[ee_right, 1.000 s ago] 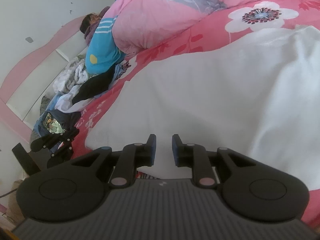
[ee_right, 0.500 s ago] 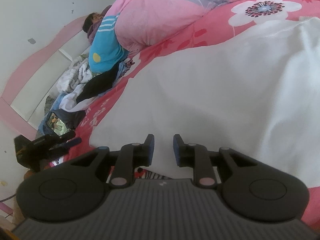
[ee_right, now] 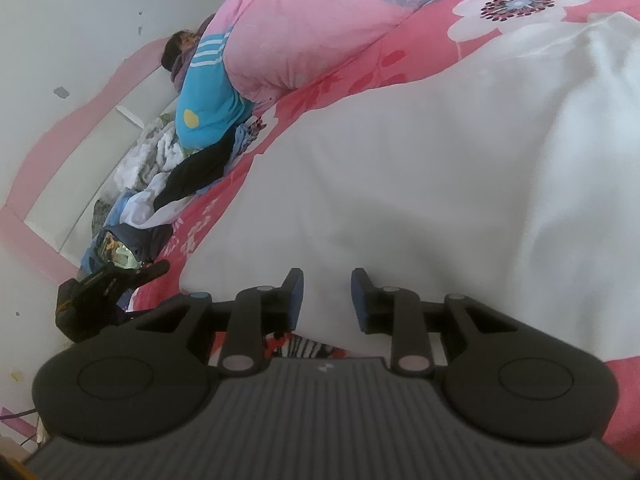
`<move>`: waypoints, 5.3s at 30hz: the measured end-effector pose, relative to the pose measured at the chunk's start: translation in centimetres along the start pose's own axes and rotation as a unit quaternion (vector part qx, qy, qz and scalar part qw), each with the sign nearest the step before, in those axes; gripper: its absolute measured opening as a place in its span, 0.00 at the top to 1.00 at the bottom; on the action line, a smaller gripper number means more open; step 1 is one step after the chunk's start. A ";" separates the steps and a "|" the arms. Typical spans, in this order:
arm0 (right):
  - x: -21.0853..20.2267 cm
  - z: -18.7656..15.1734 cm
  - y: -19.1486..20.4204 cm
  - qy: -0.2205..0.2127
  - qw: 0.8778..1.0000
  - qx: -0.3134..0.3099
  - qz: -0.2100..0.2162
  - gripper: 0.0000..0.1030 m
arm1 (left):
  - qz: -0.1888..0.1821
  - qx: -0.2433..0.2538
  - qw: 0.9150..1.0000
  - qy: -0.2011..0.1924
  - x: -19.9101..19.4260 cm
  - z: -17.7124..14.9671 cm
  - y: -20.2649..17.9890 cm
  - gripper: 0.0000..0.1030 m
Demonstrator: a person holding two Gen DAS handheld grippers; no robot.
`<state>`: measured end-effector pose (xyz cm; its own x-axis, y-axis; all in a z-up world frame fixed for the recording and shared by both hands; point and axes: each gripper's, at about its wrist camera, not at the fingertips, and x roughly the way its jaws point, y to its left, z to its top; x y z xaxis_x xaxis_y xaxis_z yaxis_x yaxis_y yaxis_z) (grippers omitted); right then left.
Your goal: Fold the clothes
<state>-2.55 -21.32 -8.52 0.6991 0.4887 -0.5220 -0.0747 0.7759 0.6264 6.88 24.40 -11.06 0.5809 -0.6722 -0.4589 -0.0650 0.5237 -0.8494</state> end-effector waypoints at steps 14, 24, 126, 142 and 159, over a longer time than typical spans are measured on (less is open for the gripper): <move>0.1 -0.1 -0.5 -0.002 1.000 0.010 0.006 0.74 | -0.003 -0.002 1.000 -0.012 -3.3 -1.4 -1.5 0.54; 1.7 1.0 -1.1 -0.007 1.000 0.005 0.015 0.72 | 0.030 -0.025 0.999 -0.003 0.8 -0.9 -0.6 0.65; -14.3 -4.1 -13.3 -0.135 0.945 0.297 -0.035 0.53 | 0.003 0.328 0.942 -0.068 9.1 -8.1 -8.9 0.44; -13.0 -5.9 -15.8 -0.199 0.917 0.345 -0.030 0.92 | -0.007 0.318 0.946 -0.065 8.7 -7.8 -8.5 0.44; -10.4 -2.8 -4.2 -0.184 0.977 0.037 -0.106 0.81 | 0.018 0.346 0.932 -0.102 7.0 -8.8 -8.7 0.44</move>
<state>-11.51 -28.57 -7.30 0.9022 0.1335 -0.4102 0.1419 0.8061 0.5746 4.39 10.52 -9.22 0.7352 -0.5711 -0.3651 0.4111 0.8040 -0.4297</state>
